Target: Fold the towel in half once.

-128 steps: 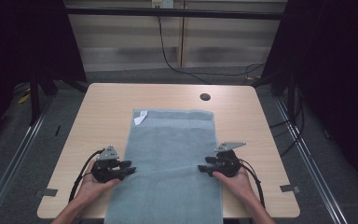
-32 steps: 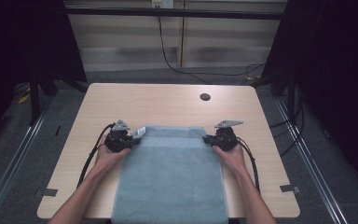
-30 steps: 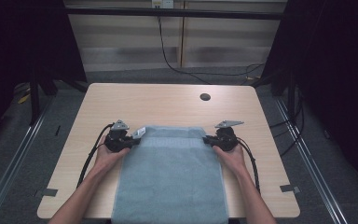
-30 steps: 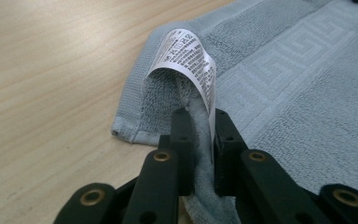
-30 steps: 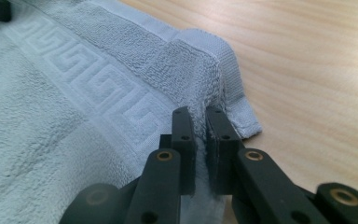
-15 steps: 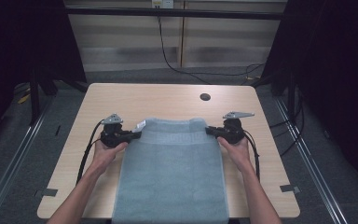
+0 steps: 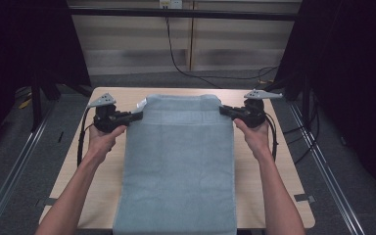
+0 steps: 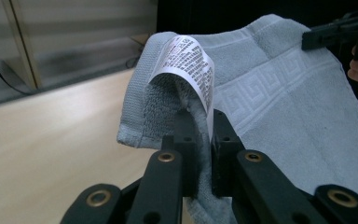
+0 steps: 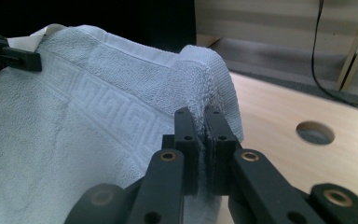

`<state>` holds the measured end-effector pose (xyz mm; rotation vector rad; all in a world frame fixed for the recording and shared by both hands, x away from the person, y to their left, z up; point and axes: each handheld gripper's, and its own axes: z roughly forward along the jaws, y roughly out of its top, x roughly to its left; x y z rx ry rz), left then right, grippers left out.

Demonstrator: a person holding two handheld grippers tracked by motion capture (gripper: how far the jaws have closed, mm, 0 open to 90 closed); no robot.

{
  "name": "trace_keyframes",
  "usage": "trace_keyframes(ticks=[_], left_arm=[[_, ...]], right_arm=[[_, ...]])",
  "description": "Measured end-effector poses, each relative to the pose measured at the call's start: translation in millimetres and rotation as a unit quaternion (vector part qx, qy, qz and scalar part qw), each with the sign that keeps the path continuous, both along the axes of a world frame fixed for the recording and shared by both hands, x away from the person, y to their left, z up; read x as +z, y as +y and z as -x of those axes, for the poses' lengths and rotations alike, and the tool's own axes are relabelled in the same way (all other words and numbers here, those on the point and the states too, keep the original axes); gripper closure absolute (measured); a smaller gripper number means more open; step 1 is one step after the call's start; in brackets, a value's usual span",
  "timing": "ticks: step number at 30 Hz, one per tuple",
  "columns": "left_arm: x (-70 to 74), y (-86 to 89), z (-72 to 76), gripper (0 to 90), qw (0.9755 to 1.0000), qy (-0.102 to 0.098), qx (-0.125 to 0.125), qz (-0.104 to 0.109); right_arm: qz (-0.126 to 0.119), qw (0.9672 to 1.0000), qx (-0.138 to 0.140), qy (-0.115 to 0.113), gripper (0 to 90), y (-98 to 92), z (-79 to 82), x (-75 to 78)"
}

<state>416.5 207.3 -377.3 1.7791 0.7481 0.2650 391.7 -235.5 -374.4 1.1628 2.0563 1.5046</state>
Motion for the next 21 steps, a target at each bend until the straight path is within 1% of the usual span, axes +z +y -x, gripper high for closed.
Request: trace_keyframes(ticks=[1, 2, 3, 4, 5, 6, 7, 8, 9, 10, 11, 12, 13, 14, 15, 16, 17, 18, 19, 21], left_arm=[[0.0, 0.0, 0.0, 84.2, 1.0, 0.0, 0.0, 0.0], [12.5, 0.0, -5.4, 84.2, 0.9999, -0.008, 0.005, 0.002], [18.3, -0.2, -8.2, 84.1, 0.9999, -0.01, 0.005, 0.006], [18.3, -0.2, -8.2, 84.2, 0.9999, -0.01, 0.005, 0.006], [28.6, -0.8, -13.2, 84.2, 0.9998, -0.016, 0.008, 0.011], [28.6, -0.8, -13.2, 84.2, 0.9998, -0.016, 0.008, 0.011], [37.7, -1.7, -18.3, 84.2, 0.9997, -0.022, 0.011, 0.008], [41.7, -2.0, -20.4, 84.2, 0.9995, -0.027, 0.012, 0.012], [41.7, -2.0, -20.4, 84.1, 0.9995, -0.027, 0.012, 0.012], [50.5, -1.6, -22.8, 84.1, 0.9992, -0.031, 0.014, 0.018], [55.2, -2.1, -24.0, 84.2, 0.9991, -0.036, 0.013, 0.018], [55.2, -2.1, -24.0, 84.2, 0.9991, -0.036, 0.013, 0.018], [65.4, -3.4, -26.4, 84.1, 0.9988, -0.046, 0.015, 0.008], [70.9, -3.7, -27.4, 84.2, 0.9985, -0.052, 0.016, 0.008], [70.9, -3.7, -27.4, 84.1, 0.9985, -0.052, 0.016, 0.008], [81.4, -3.3, -28.3, 84.1, 0.9979, -0.06, 0.021, 0.015], [81.4, -3.3, -28.3, 84.1, 0.9979, -0.06, 0.021, 0.015], [88.4, -2.4, -26.7, 84.1, 0.9976, -0.064, 0.018, 0.022], [89.8, -2.7, -24.3, 84.1, 0.9974, -0.068, 0.017, 0.018], [87.3, -1.2, -17.7, 84.2, 0.9973, -0.072, 0.01, 0.012]], right_arm=[[-0.001, 1.0, -0.001, -0.004, 86.0, -0.4, -2.3, 5.3], [-0.001, 1.0, -0.003, -0.009, 86.0, -0.7, -4.9, 10.9], [-0.001, 0.9999, -0.005, -0.012, 86.0, -1.3, -7.3, 16.6], [-0.003, 0.9998, -0.007, -0.017, 86.1, -2.1, -9.2, 22.2], [-0.01, 0.9997, -0.01, -0.022, 86.1, -3.3, -10.7, 27.2], [-0.018, 0.9994, -0.011, -0.027, 86.1, -4.5, -12.9, 31.3], [-0.02, 0.9993, -0.014, -0.028, 86.1, -5.7, -15.2, 35.1], [-0.018, 0.9992, -0.017, -0.03, 86.1, -6.3, -17.5, 39.1], [-0.018, 0.9992, -0.017, -0.03, 86.1, -6.3, -17.5, 39.1], [-0.021, 0.999, -0.019, -0.035, 86.2, -7.4, -21.1, 47.2], [-0.022, 0.9988, -0.02, -0.039, 86.2, -7.7, -22.7, 51.5], [-0.022, 0.9987, -0.022, -0.041, 86.2, -7.7, -24.2, 56.0], [-0.021, 0.9985, -0.023, -0.045, 86.2, -7.7, -26.0, 60.6], [-0.017, 0.9984, -0.025, -0.047, 86.2, -7.4, -27.9, 65.6], [-0.016, 0.9982, -0.025, -0.051, 86.2, -7.1, -29.5, 70.8], [-0.017, 0.9979, -0.027, -0.057, 86.2, -6.6, -30.4, 76.3], [-0.018, 0.9976, -0.027, -0.062, 86.2, -6.1, -31.0, 81.9], [-0.017, 0.9974, -0.027, -0.065, 86.2, -5.9, -31.7, 87.0], [-0.018, 0.9971, -0.029, -0.068, 86.2, -5.6, -31.3, 91.2], [-0.029, 0.9966, -0.022, -0.073, 86.2, -5.2, -26.6, 94.0]])
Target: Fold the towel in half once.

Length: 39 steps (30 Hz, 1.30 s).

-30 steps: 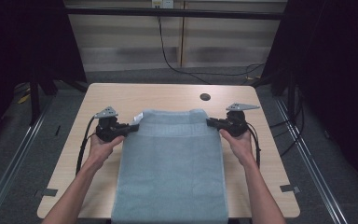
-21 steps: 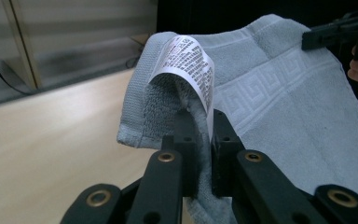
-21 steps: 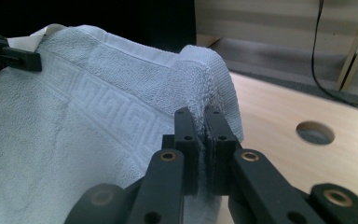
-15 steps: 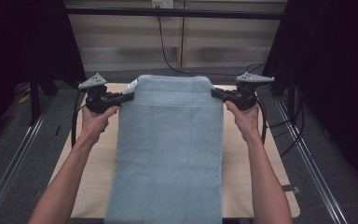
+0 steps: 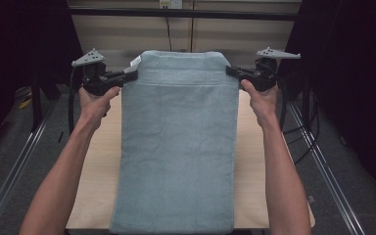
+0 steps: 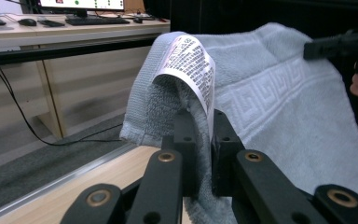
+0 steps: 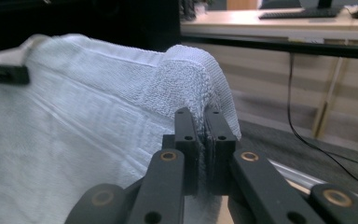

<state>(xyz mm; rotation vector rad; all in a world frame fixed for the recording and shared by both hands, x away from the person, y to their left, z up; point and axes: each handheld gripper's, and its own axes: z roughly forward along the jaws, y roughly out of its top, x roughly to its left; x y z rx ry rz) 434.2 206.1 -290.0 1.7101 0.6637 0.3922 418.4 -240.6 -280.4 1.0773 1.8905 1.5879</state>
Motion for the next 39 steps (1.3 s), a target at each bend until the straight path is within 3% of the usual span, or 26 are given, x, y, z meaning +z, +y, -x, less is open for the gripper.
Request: trace_keyframes(ticks=[3, 5, 7, 12, 13, 15, 20, 22, 24, 26, 27, 28, 30, 34, 37, 38, 39], left_arm=[[-8.1, 2.3, 7.8, 84.1, 1.0, 0.002, -0.005, -0.005], [-23.2, 5.9, 19.1, 84.1, 0.9997, 0.012, -0.013, -0.016], [-31.1, 8.4, 29.6, 84.1, 0.9995, 0.017, -0.021, -0.014], [-41.5, 14.1, 65.7, 84.1, 0.9987, 0.012, -0.045, -0.021], [-41.5, 14.1, 65.7, 84.1, 0.9987, 0.012, -0.045, -0.021], [-47.4, 20.9, 86.7, 84.1, 0.9981, 0.015, -0.058, -0.012], [-60.4, 26.1, 120.3, 84.1, 0.9968, 0.025, -0.071, -0.027], [-63.8, 27.1, 127.2, 84.1, 0.9966, 0.024, -0.072, -0.033], [-81.4, 29.7, 145.4, 84.0, 0.9949, 0.045, -0.079, -0.042], [-96.6, 30.7, 155.7, 84.0, 0.9931, 0.067, -0.084, -0.047], [-96.6, 30.7, 155.7, 84.0, 0.9931, 0.067, -0.084, -0.047], [-110.2, 30.4, 164.6, 84.0, 0.9904, 0.088, -0.089, -0.059], [-122.1, 31.0, 173.6, 84.0, 0.9877, 0.101, -0.098, -0.069], [-145.7, 30.9, 188.7, 83.9, 0.9809, 0.138, -0.104, -0.089], [-168.7, 28.9, 194.8, 83.8, 0.9707, 0.177, -0.113, -0.117], [-168.7, 28.9, 194.8, 83.7, 0.9707, 0.177, -0.113, -0.117], [-186.1, 27.4, 195.4, 83.4, 0.9621, 0.209, -0.108, -0.139]], right_arm=[[0.003, 1.0, 0.007, 0.0, 86.2, 1.1, 8.5, -3.6], [0.012, 0.9998, 0.017, 0.007, 86.2, 0.9, 22.9, -16.2], [0.012, 0.9996, 0.025, 0.01, 86.2, 0.4, 34.4, -24.5], [0.016, 0.9984, 0.051, 0.019, 86.2, 1.0, 73.9, -42.0], [0.017, 0.9979, 0.059, 0.02, 86.2, 0.8, 81.6, -45.6], [0.023, 0.9975, 0.062, 0.025, 86.2, 1.3, 97.8, -51.6], [0.038, 0.9954, 0.079, 0.038, 86.2, 5.7, 136.4, -63.1], [0.042, 0.9949, 0.081, 0.041, 86.2, 6.9, 143.2, -65.8], [0.048, 0.9931, 0.09, 0.059, 86.2, 9.0, 164.3, -78.3], [0.05, 0.9914, 0.095, 0.075, 86.2, 10.4, 176.9, -92.0], [0.05, 0.9914, 0.095, 0.075, 86.2, 10.4, 176.9, -92.0], [0.057, 0.9887, 0.098, 0.098, 86.2, 13.0, 187.5, -109.1], [0.061, 0.9855, 0.102, 0.122, 86.1, 14.6, 197.4, -125.4], [0.058, 0.9812, 0.105, 0.151, 86.1, 15.8, 217.3, -150.8], [0.082, 0.972, 0.113, 0.189, 86.1, 23.8, 227.8, -176.0], [0.087, 0.9687, 0.116, 0.201, 86.1, 25.4, 229.7, -183.4], [0.087, 0.9669, 0.117, 0.21, 86.1, 26.4, 231.1, -189.4]])
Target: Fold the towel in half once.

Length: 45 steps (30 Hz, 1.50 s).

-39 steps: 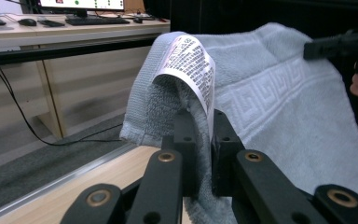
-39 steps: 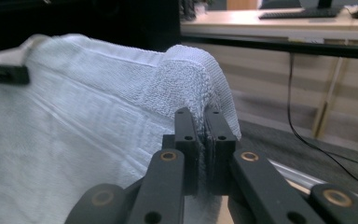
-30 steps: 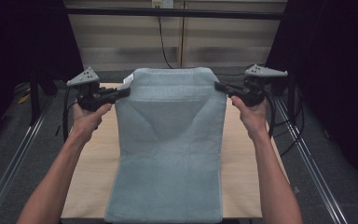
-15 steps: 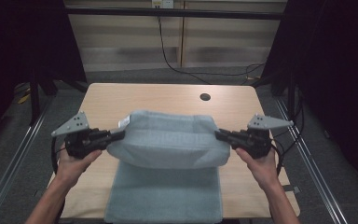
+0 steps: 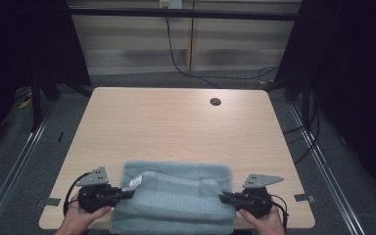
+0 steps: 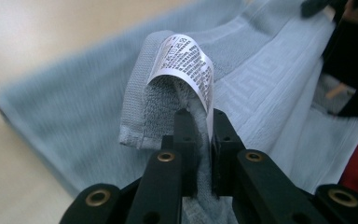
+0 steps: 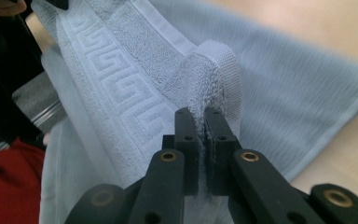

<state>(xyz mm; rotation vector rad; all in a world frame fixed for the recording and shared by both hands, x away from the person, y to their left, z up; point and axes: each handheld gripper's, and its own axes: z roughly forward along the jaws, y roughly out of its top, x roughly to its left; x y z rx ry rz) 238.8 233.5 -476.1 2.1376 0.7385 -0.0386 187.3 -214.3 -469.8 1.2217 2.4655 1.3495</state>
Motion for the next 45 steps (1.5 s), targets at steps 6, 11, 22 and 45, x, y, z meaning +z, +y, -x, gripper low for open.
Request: trace_keyframes(ticks=[6, 11, 22, 45], left_arm=[[-18.2, -5.6, -6.5, 83.2, 0.9997, 0.002, 0.004, -0.026], [-23.1, -8.7, -33.2, 83.5, 0.9995, -0.002, 0.029, -0.013], [-26.3, -28.0, -111.1, 83.6, 0.9967, -0.031, 0.07, -0.025], [-34.6, -42.2, -196.0, 83.7, 0.9882, -0.048, 0.145, -0.006]], right_arm=[[0.061, 0.9978, 0.008, 0.025, 86.2, 10.8, -8.4, -23.7], [0.076, 0.997, -0.007, 0.014, 86.4, 11.1, -36.0, -24.4], [0.088, 0.9948, -0.05, 0.004, 86.5, 4.9, -122.6, -27.2], [0.078, 0.9893, -0.123, -0.005, 86.4, 1.5, -231.8, -33.9]])
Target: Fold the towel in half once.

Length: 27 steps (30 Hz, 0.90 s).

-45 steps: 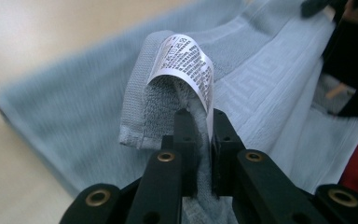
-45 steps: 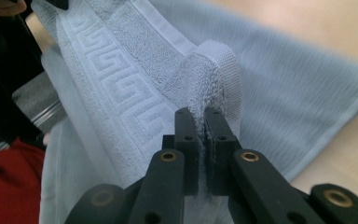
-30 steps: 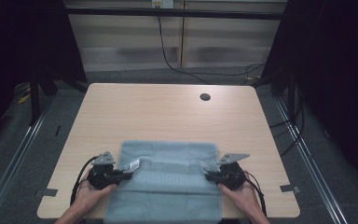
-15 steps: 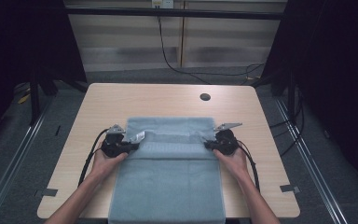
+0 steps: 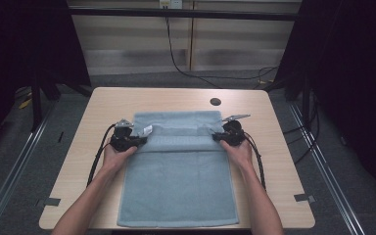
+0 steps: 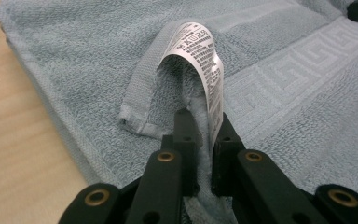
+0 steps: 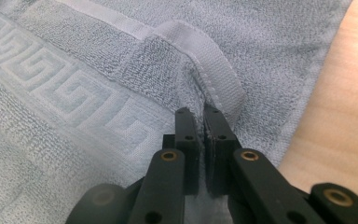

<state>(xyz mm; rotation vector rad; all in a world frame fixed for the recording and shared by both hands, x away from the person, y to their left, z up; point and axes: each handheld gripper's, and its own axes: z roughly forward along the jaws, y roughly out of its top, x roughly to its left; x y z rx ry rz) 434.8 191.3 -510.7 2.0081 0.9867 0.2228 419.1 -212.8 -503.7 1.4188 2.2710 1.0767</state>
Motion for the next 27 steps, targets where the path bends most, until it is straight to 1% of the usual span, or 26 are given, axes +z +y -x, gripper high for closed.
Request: trace_keyframes(ticks=[1, 3, 5, 6, 7, 8, 9, 10, 12, 13, 14, 15, 18, 19, 20, 21, 22, 23, 24, 25, 26, 27], left_arm=[[0.2, -0.8, -4.3, 83.6, 1.0, 0.002, 0.005, -0.001], [2.0, -1.1, -5.8, 83.4, 1.0, 0.006, 0.006, -0.002], [3.7, -0.4, -5.7, 83.2, 0.9999, 0.008, 0.006, -0.003], [9.6, 0.3, -2.8, 83.3, 1.0, 0.001, 0.006, 0.003], [9.6, 0.3, -2.8, 83.3, 1.0, 0.001, 0.006, 0.003], [19.1, 2.1, 1.1, 83.2, 0.9999, -0.01, 0.002, 0.013], [19.1, 2.1, 1.1, 83.1, 0.9999, -0.01, 0.002, 0.013], [32.4, 4.9, 6.3, 83.2, 0.9993, -0.025, -0.002, 0.029], [47.2, 8.3, 13.6, 83.1, 0.9981, -0.044, -0.01, 0.043], [47.2, 8.3, 13.6, 83.0, 0.9981, -0.044, -0.01, 0.043], [61.6, 12.2, 23.1, 83.0, 0.9965, -0.062, -0.018, 0.053], [68.0, 14.1, 28.6, 82.9, 0.9953, -0.072, -0.024, 0.059], [82.9, 17.2, 48.9, 82.7, 0.9921, -0.095, -0.041, 0.071], [82.9, 17.2, 48.9, 82.6, 0.9921, -0.095, -0.041, 0.071], [86.8, 18.4, 55.9, 82.6, 0.991, -0.103, -0.045, 0.073], [93.1, 22.1, 68.9, 82.3, 0.9883, -0.114, -0.052, 0.086], [94.9, 23.8, 75.3, 82.1, 0.9869, -0.114, -0.055, 0.101], [94.9, 23.8, 75.3, 82.0, 0.9869, -0.114, -0.055, 0.101], [97.6, 26.0, 89.5, 82.1, 0.9857, -0.124, -0.061, 0.096], [97.6, 26.0, 89.5, 82.1, 0.9857, -0.124, -0.061, 0.096], [98.6, 27.7, 102.9, 82.0, 0.9841, -0.129, -0.071, 0.099], [98.7, 28.6, 109.2, 82.0, 0.984, -0.131, -0.069, 0.099]], right_arm=[[0.001, 1.0, -0.007, -0.001, 86.3, 0.6, -3.7, 0.0], [0.005, 0.9999, -0.007, -0.007, 86.3, 1.8, -3.7, 0.2], [0.003, 0.9999, -0.007, -0.008, 86.2, 1.5, -2.6, 1.2], [-0.004, 0.9998, -0.004, -0.017, 86.1, -0.9, -0.1, 5.2], [-0.004, 0.9998, -0.004, -0.017, 86.1, -0.9, -0.1, 5.2], [-0.019, 0.9992, -0.001, -0.034, 85.9, -4.1, 3.4, 13.9], [-0.028, 0.9986, 0.004, -0.043, 85.9, -5.5, 5.4, 19.8], [-0.033, 0.9979, 0.005, -0.055, 85.9, -6.2, 8.2, 26.7], [-0.04, 0.9962, 0.01, -0.077, 85.9, -6.7, 15.4, 41.7], [-0.04, 0.9962, 0.01, -0.077, 85.9, -6.7, 15.4, 41.7], [-0.048, 0.994, 0.015, -0.097, 85.9, -7.5, 25.2, 57.0], [-0.051, 0.9929, 0.019, -0.106, 85.9, -8.1, 30.7, 64.2], [-0.059, 0.989, 0.034, -0.132, 85.9, -9.5, 49.1, 82.7], [-0.059, 0.989, 0.034, -0.132, 85.9, -9.5, 49.1, 82.7], [-0.06, 0.9879, 0.039, -0.137, 85.9, -9.6, 56.2, 87.4], [-0.065, 0.9856, 0.049, -0.148, 85.8, -10.5, 70.7, 93.9], [-0.063, 0.9847, 0.054, -0.153, 85.8, -10.7, 77.8, 96.0], [-0.063, 0.9847, 0.054, -0.153, 85.8, -10.7, 77.8, 96.0], [-0.068, 0.9825, 0.063, -0.161, 85.8, -11.2, 92.3, 99.7], [-0.07, 0.9814, 0.067, -0.166, 85.7, -11.5, 99.5, 101.5], [-0.073, 0.9796, 0.074, -0.172, 85.7, -12.0, 106.5, 103.1], [-0.072, 0.979, 0.077, -0.174, 85.7, -12.1, 113.1, 104.3]])
